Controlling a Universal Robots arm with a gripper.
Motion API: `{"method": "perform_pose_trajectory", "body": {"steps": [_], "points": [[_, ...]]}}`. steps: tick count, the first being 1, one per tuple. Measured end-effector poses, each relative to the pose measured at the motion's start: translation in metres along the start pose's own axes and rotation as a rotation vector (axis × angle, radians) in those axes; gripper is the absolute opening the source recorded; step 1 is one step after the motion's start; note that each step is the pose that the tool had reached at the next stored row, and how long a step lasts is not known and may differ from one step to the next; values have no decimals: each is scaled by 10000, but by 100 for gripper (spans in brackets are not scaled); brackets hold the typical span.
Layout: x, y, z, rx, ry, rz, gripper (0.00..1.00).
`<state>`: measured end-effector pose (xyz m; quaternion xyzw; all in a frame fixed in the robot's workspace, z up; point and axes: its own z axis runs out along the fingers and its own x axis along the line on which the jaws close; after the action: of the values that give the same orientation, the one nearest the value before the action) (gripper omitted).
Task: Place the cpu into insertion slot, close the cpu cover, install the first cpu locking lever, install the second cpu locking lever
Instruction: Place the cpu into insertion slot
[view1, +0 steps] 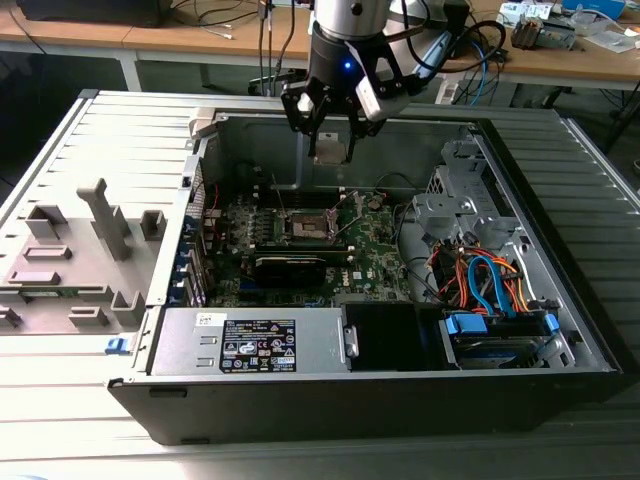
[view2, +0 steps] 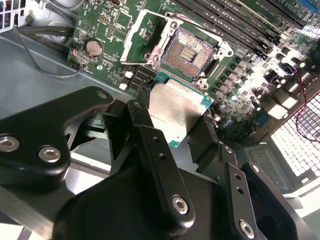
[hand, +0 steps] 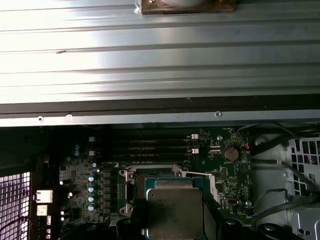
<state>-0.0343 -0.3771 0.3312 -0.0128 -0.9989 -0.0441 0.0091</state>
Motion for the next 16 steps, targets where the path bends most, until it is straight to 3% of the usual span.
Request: {"method": "perform_pose_trajectory", "body": {"steps": [16], "points": [[-2, -46, 33, 0, 0, 0, 55]]}}
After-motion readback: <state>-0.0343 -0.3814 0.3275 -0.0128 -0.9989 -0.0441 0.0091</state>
